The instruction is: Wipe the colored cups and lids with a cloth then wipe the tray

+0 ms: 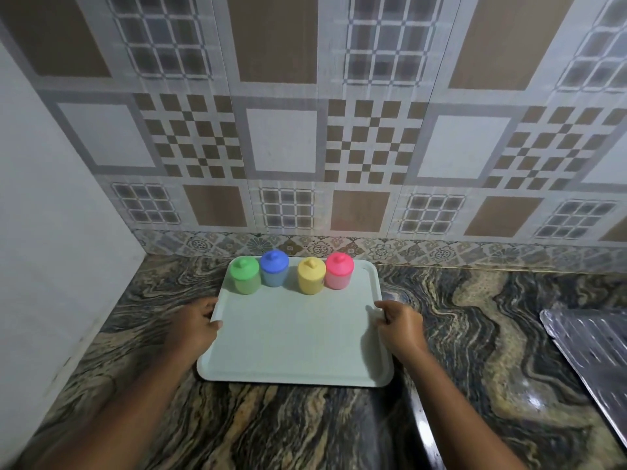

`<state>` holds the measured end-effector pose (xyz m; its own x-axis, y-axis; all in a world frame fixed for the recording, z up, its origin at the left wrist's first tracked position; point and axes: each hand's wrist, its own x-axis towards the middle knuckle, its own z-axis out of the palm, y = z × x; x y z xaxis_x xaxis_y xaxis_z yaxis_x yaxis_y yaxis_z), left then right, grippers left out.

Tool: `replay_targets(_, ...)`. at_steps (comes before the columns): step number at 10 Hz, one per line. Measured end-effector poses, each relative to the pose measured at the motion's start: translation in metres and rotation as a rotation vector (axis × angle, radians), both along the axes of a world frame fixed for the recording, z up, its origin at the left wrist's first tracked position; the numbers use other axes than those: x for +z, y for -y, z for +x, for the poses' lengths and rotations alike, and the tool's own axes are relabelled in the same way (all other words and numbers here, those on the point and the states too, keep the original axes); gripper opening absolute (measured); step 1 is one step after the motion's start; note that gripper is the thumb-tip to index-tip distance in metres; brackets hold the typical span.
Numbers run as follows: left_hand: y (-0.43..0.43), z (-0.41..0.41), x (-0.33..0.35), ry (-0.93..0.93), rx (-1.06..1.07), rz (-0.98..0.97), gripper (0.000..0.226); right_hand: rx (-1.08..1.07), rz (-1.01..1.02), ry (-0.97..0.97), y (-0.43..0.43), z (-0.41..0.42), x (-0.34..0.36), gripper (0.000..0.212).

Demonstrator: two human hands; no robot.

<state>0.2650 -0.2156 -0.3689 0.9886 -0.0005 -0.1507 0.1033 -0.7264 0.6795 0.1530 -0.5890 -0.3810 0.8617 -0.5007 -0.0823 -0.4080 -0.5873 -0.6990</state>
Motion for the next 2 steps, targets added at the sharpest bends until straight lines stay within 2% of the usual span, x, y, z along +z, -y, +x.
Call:
replay_targets(1, -0.002, -0.018, 0.011, 0.099, 0.01, 0.04, 0.051, 0.009, 0.012, 0.044, -0.001, -0.015, 0.016, 0.036)
replay_targets(2, 0.003, -0.068, 0.019, 0.121, 0.057, -0.125, 0.04, 0.002, 0.097, 0.168, -0.012, -0.054, 0.019, 0.029)
